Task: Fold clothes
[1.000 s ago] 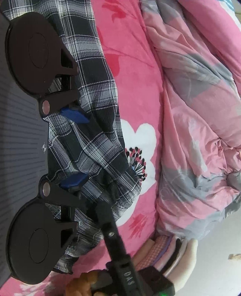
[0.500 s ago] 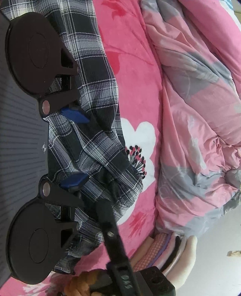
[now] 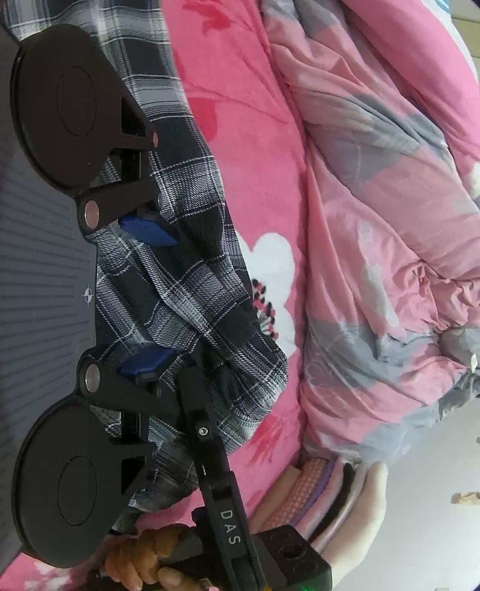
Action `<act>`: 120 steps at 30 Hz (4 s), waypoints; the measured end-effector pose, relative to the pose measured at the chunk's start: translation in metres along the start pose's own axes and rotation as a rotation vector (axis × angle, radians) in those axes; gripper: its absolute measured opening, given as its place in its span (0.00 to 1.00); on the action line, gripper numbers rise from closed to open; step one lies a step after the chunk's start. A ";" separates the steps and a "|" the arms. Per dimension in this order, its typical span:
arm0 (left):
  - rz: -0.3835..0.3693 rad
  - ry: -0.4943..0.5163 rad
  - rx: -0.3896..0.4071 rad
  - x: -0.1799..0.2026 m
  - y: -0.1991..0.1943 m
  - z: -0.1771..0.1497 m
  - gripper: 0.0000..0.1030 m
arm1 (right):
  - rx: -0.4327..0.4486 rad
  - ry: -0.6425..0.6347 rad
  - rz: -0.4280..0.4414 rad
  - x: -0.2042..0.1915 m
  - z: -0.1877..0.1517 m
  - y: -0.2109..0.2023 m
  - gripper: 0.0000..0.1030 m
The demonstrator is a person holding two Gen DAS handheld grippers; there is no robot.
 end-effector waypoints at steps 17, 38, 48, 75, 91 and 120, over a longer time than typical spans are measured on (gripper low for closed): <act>-0.032 0.056 -0.064 0.022 0.029 0.002 0.59 | -0.007 0.111 -0.062 0.038 0.000 -0.019 0.13; 0.659 -0.254 0.171 -0.162 -0.340 0.033 0.59 | 0.222 -0.046 -0.091 -0.079 -0.015 -0.134 0.28; 0.631 -0.341 0.119 -0.178 -0.382 -0.065 0.59 | 0.025 -0.289 0.037 -0.230 -0.045 -0.013 0.27; 0.358 -0.498 0.115 -0.165 -0.276 -0.197 0.48 | -0.263 -0.364 -0.193 -0.247 -0.018 0.315 0.26; 0.345 -0.504 0.116 -0.166 -0.277 -0.197 0.47 | -0.322 -0.509 -0.229 -0.247 -0.057 0.354 0.05; 0.238 -0.732 0.223 -0.187 -0.289 -0.204 0.48 | -0.236 -0.429 -0.559 -0.086 -0.076 -0.010 0.14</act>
Point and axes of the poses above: each gripper's, at about its wrist camera, not at the fingertips, and y roughly the way its jaws point, x to its right, z to its top, the point moved 7 cm from there along y, roughly the way its jaws point
